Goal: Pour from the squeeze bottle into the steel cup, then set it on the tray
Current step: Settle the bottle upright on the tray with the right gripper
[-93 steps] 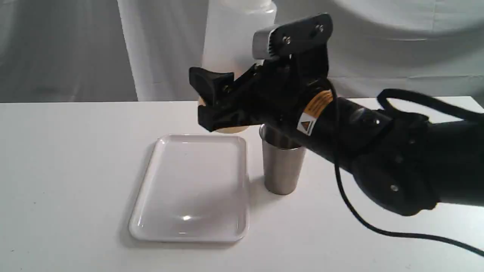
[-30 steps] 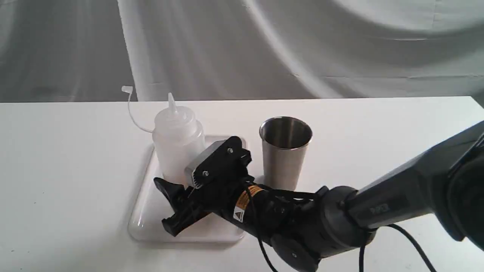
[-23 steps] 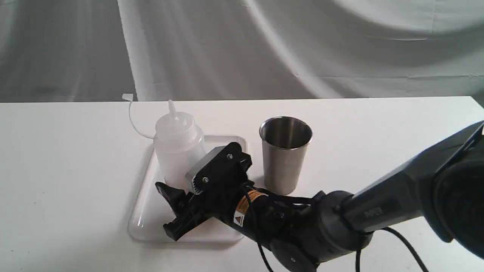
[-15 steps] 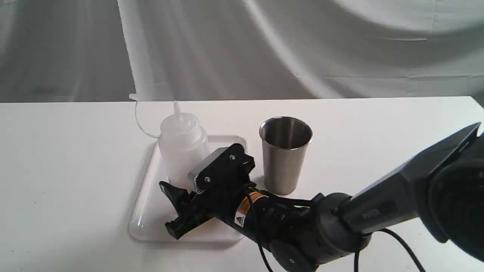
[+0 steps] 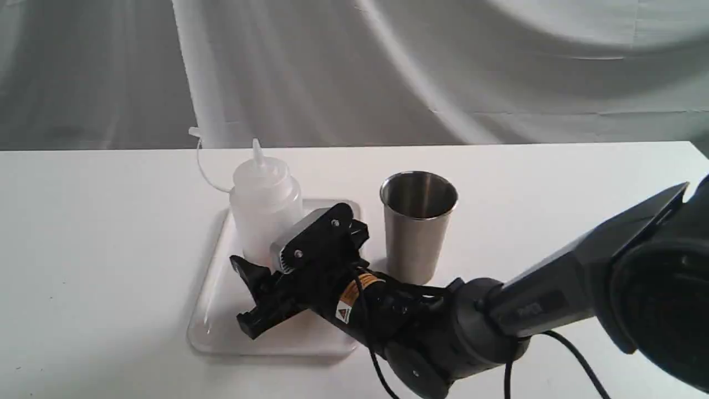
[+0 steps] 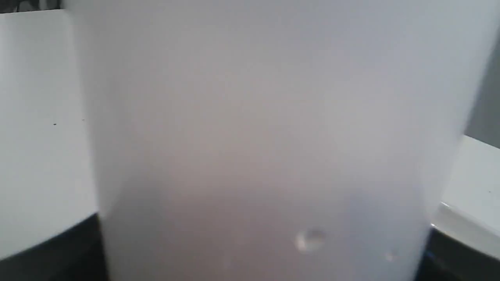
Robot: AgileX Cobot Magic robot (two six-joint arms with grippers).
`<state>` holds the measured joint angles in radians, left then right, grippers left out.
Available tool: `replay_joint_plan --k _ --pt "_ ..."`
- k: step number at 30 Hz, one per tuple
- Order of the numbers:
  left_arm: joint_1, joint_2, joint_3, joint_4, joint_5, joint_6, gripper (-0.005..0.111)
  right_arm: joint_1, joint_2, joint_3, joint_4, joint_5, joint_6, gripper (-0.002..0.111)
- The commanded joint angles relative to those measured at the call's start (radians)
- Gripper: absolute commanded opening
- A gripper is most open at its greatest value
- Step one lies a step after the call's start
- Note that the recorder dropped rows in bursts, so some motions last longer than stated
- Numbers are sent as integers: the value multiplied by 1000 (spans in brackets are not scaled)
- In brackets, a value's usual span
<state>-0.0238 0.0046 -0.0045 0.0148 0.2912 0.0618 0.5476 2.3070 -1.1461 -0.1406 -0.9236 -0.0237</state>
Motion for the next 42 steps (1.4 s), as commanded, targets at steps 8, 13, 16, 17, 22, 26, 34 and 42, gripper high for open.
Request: replay_joint_plan --k 8,13,16,17,22,26,34,42 --pt "-5 -5 4 3 -7 -1 8 1 18 -7 13 -30 -4 0" --pt "-5 -5 4 3 -7 -1 8 1 24 -7 13 -30 -4 0" --pt "-5 -5 4 3 -7 -1 8 1 26 -7 13 -30 -4 0" --pt "-5 -5 4 3 -7 -1 8 1 26 -7 13 -27 -4 0" --pt "-5 -5 4 3 -7 -1 8 1 38 -7 13 -26 -4 0" --pt "-5 -5 4 3 -7 -1 8 1 37 -7 13 -26 -2 0" --pt "-5 -5 4 3 -7 -1 8 1 37 -7 13 -14 -2 39" --pt "-5 -5 4 3 -7 -1 8 1 37 -7 9 -14 24 76"
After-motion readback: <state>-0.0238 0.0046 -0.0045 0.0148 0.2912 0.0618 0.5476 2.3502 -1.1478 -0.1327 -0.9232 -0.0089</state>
